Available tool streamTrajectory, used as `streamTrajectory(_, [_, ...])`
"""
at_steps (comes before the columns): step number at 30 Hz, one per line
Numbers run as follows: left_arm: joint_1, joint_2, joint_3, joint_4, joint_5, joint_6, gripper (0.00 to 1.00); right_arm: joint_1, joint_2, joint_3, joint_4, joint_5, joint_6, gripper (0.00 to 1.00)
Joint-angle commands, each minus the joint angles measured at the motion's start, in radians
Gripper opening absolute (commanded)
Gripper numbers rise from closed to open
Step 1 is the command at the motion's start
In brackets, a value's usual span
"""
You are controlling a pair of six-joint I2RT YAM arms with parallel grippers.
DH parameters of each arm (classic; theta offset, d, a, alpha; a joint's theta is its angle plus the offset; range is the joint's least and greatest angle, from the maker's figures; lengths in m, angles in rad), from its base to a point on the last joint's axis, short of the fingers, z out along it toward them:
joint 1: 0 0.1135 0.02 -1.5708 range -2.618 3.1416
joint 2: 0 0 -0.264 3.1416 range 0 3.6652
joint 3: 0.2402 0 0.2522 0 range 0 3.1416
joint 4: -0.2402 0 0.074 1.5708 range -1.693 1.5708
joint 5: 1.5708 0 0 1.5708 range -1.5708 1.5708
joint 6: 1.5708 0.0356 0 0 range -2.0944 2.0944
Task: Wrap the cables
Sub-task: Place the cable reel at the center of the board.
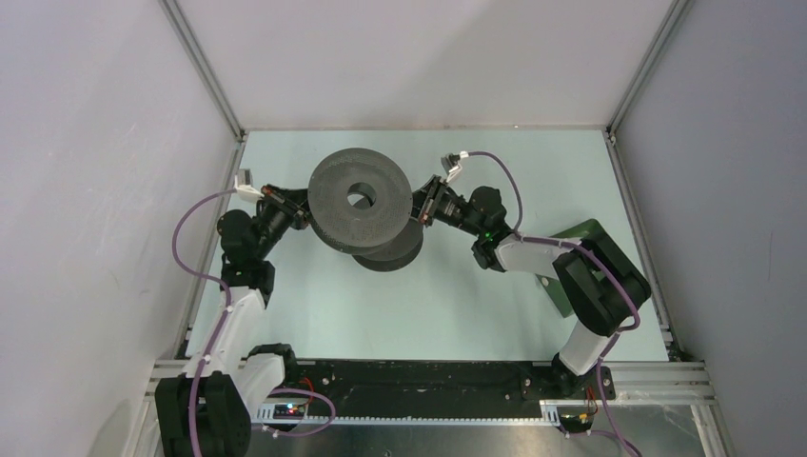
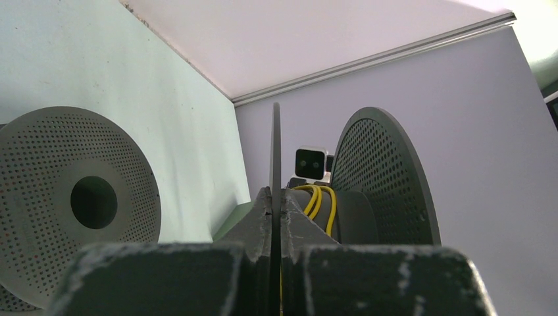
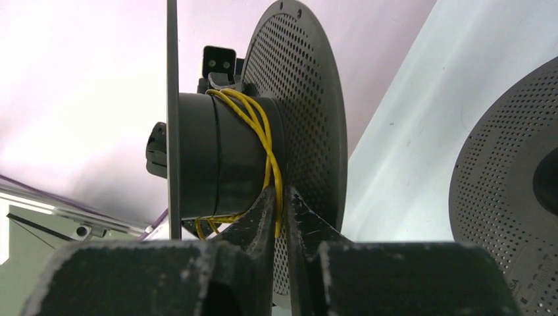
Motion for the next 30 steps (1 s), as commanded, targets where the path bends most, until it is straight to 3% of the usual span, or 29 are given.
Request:
streamTrajectory(1, [0.006,-0.032,0.004,0.074,-0.017,-0.045,0.00,-0.023,-0.022,-0.011,0.024,0.008,0.002,0.14])
streamTrajectory(9, [0.007,-0.028,0.008,0.074,-0.016,-0.041,0.00,-0.046,-0.043,-0.036,0.020,0.007,-0.007,0.27])
streamTrajectory(16, [0.009,-0.026,0.006,0.074,-0.015,-0.031,0.00,-0.070,-0.060,-0.054,0.037,-0.009,-0.002,0.28])
streamTrajectory(22, [0.061,0.012,0.037,0.078,0.017,-0.003,0.00,-0.162,-0.151,-0.134,0.036,-0.022,0.008,0.28])
streamTrajectory(30, [0.173,0.157,0.153,0.105,0.091,0.073,0.00,-0.278,-0.351,-0.234,-0.129,-0.066,-0.081,0.29])
